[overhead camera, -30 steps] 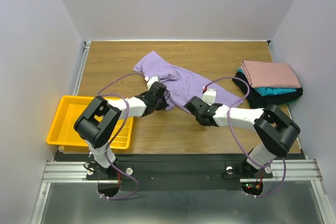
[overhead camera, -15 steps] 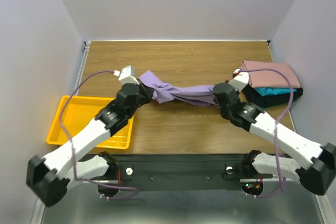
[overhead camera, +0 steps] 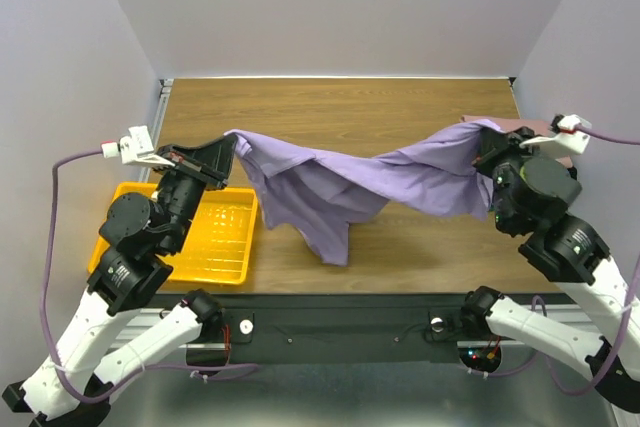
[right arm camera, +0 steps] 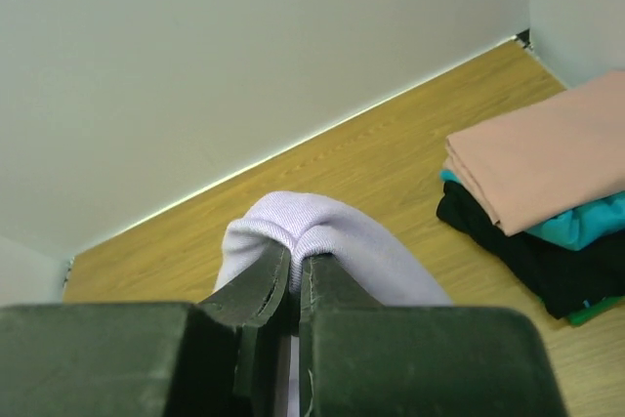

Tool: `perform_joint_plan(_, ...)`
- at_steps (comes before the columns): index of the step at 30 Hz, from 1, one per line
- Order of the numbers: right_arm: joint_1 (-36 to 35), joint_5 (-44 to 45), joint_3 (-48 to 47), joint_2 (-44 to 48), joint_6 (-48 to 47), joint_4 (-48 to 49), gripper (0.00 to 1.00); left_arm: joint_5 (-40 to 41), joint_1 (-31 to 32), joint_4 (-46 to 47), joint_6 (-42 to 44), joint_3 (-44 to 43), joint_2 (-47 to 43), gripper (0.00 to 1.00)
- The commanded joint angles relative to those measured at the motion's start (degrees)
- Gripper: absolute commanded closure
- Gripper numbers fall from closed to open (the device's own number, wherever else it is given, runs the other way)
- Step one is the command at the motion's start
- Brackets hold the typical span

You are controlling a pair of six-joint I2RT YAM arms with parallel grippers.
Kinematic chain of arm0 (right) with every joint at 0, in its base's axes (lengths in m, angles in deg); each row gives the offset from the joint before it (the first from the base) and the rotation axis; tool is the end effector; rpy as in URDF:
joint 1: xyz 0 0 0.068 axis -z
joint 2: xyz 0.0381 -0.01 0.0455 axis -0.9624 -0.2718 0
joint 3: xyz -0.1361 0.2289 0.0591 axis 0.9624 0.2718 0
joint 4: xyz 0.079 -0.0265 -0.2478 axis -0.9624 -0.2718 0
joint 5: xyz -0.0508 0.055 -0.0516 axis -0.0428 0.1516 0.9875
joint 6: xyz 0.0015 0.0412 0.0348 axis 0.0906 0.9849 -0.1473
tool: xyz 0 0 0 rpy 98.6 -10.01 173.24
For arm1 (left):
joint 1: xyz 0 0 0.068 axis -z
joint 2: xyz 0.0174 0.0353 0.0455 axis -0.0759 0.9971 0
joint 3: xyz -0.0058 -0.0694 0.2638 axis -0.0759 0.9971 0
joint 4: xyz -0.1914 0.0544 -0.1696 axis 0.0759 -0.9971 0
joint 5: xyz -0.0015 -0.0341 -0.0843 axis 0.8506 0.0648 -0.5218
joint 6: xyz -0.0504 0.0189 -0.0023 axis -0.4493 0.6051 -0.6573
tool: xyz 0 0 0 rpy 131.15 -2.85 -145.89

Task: Fold and stack the t-shirts
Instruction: Flatten the tshirt out

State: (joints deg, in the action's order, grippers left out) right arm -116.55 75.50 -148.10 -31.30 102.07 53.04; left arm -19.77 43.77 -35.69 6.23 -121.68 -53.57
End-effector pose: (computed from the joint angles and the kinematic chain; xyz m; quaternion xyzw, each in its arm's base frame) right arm 0.1123 0.0630 0.4494 0.2252 0.6744 0.0744 0.6992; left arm 0.0876 -0.0564 0.4483 -0.1110 0.5844 -0.3945 0.7004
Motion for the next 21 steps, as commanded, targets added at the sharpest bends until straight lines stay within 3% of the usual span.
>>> perform_joint_plan(1, 0.1, 2.9, -0.2, 1.6, -2.4, -0.3, 1.0, 2.8, 0.0, 2.2, 2.3, -0.3, 1.1, 1.0)
perform_joint_plan(6, 0.1, 8.2, 3.0, -0.7, 0.8, -1.9, 1.0, 11.7, 0.0, 0.1, 0.0, 0.9, 7.4, 1.0)
perform_joint_plan(11, 0.1, 10.3, 5.2, -5.2, 3.1, -2.2, 1.0, 14.2, -1.9, 0.5, -1.1, 2.9, 12.5, 1.0)
perform_joint_plan(16, 2.1, 7.4, 6.5, -16.1, 6.2, -2.3, 1.0, 3.5, -13.6, 5.0, -1.4, 6.7, 20.4, 1.0)
perform_joint_plan(21, 13.9, -1.5, 4.4, -29.9, 9.1, -2.0, 1.0, -3.0, -18.0, 10.8, 2.0, 7.6, 31.3, 1.0)
